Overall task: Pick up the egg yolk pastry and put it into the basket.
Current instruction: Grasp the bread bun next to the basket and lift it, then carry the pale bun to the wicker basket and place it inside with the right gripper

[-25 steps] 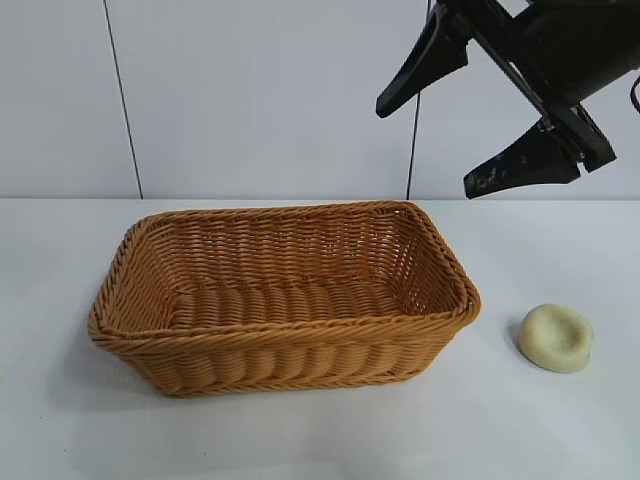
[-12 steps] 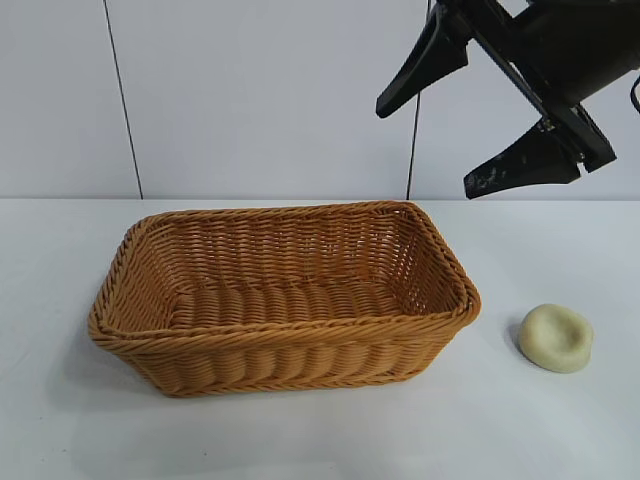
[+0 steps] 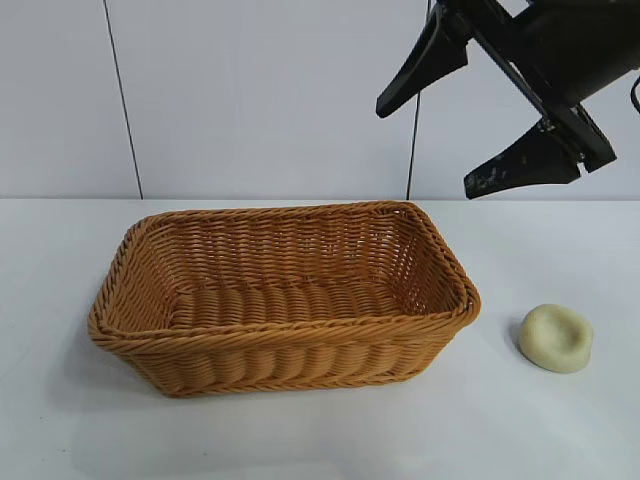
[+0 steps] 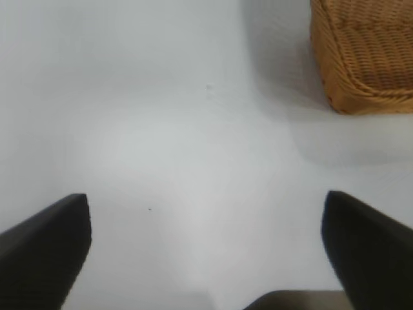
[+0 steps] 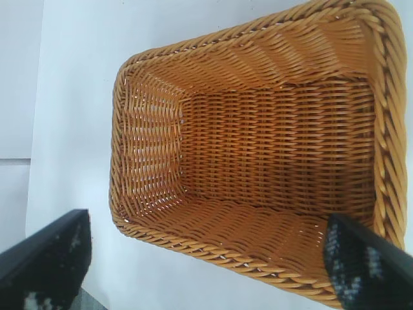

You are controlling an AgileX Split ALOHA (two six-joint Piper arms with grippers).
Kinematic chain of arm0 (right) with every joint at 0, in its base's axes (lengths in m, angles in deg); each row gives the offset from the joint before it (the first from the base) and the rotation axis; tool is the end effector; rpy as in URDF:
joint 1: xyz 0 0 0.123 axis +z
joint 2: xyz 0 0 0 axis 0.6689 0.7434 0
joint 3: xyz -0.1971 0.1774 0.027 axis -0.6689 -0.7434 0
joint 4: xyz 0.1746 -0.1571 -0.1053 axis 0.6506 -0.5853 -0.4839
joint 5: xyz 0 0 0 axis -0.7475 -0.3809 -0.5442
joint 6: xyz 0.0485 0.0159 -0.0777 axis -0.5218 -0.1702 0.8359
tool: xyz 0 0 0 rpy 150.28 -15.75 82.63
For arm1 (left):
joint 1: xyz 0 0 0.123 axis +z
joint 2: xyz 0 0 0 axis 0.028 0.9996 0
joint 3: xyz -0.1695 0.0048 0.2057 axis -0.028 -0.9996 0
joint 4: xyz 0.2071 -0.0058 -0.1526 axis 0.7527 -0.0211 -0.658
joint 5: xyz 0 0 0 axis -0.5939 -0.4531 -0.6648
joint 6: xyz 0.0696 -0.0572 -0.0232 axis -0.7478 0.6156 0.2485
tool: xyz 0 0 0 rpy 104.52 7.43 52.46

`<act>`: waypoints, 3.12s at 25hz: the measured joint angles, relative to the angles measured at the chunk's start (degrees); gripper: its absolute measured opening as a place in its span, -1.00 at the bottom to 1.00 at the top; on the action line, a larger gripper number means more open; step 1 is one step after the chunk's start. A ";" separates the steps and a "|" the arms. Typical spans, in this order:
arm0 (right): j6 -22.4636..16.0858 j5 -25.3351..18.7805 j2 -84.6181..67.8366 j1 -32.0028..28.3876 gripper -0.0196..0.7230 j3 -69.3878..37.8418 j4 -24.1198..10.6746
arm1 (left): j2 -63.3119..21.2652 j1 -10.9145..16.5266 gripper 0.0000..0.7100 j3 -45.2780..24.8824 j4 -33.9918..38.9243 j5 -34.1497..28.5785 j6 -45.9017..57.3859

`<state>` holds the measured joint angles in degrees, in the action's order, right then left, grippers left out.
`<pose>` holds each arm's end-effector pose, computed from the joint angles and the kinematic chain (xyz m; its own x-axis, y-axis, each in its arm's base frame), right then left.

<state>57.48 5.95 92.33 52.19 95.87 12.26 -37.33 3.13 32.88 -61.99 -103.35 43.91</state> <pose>0.3076 0.1062 0.2307 -0.9261 0.1404 -0.3503 -0.1148 0.7795 0.6158 0.0330 0.0009 0.2777 -0.5251 -0.0998 -0.8452 -0.0719 0.9948 -0.0728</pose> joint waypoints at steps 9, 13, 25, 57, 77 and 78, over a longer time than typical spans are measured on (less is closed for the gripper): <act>-16.91 -6.62 0.05 -0.96 0.92 6.78 -28.46 | -5.15 0.00 0.96 0.05 0.00 -0.39 0.00; -22.62 -9.59 0.12 -3.62 0.92 7.32 -40.39 | -5.15 0.00 0.96 0.05 0.00 -0.44 0.00; -23.35 -6.85 13.54 -7.21 0.92 7.32 -42.01 | -5.15 0.20 0.96 0.05 0.00 -0.54 0.00; -23.42 -8.17 15.60 -7.15 -0.63 13.31 -42.00 | -5.15 0.20 0.96 0.05 0.00 -0.55 0.00; -27.61 -15.74 13.59 8.65 -0.64 29.27 -42.20 | -5.15 0.20 0.96 0.05 0.00 -0.55 0.00; -28.31 -14.59 13.59 10.59 -0.64 29.27 -42.15 | -5.15 0.20 0.96 0.05 0.00 -0.55 0.00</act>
<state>29.17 -8.64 105.91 62.78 125.14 -29.89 -42.47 3.33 32.94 -61.99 -103.90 43.91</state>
